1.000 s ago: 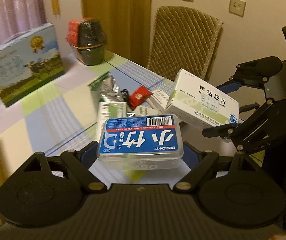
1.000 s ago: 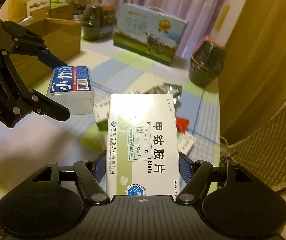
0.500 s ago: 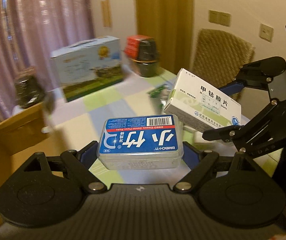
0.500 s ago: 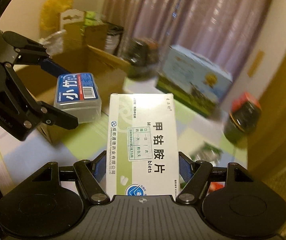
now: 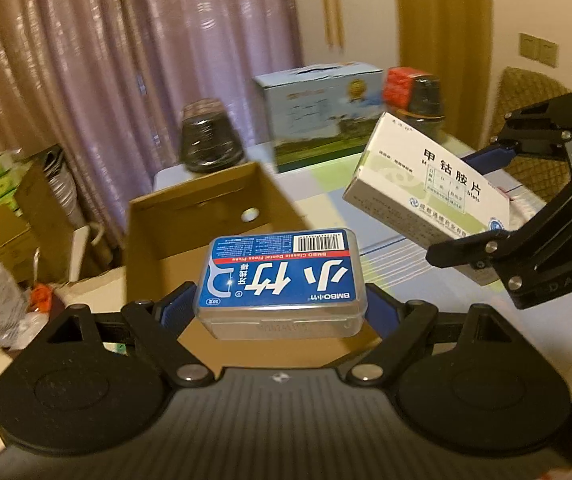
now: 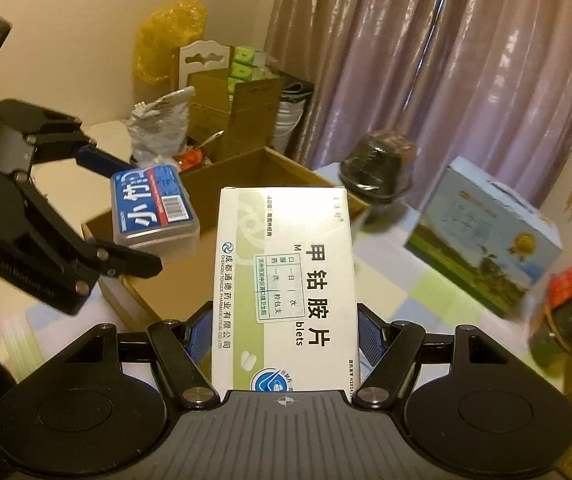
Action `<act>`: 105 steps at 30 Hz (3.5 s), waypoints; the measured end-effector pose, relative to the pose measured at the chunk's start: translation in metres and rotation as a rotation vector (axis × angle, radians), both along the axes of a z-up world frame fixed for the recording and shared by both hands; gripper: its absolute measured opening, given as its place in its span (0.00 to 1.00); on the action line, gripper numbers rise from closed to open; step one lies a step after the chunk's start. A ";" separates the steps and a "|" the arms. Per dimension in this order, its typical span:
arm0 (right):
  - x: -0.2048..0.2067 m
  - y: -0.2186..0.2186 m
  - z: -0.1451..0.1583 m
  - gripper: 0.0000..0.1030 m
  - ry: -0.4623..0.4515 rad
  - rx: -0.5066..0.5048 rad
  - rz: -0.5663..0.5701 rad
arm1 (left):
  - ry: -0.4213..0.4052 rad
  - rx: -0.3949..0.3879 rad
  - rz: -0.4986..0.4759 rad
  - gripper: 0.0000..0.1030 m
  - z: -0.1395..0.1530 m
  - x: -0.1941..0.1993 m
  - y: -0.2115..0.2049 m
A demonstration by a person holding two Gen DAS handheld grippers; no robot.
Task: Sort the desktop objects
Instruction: 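Carry both held boxes over to the open cardboard box, then open the left tool over the cardboard box while the right tool releases its box, then move both open tools back over the items on the table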
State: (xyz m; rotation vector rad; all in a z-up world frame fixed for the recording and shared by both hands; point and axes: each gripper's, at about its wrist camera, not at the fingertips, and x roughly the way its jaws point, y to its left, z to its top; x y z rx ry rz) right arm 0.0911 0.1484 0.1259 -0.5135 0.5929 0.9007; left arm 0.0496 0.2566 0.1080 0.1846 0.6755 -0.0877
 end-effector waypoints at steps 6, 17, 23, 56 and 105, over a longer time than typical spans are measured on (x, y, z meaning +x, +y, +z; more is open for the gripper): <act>0.016 0.035 -0.010 0.66 0.061 -0.003 -0.019 | 0.014 0.006 0.047 0.82 -0.009 0.007 0.031; 0.035 0.059 -0.032 0.66 0.115 -0.011 -0.042 | 0.064 -0.023 0.057 0.82 -0.042 0.038 0.057; 0.039 0.066 -0.038 0.66 0.136 -0.002 -0.048 | 0.075 -0.012 0.073 0.85 -0.052 0.042 0.062; -0.009 -0.124 -0.028 0.93 0.180 0.226 -0.339 | -0.013 -0.028 0.061 0.88 -0.005 -0.014 0.017; -0.010 -0.349 -0.093 0.98 0.317 0.229 -0.743 | 0.146 0.042 -0.349 0.99 -0.088 0.053 -0.242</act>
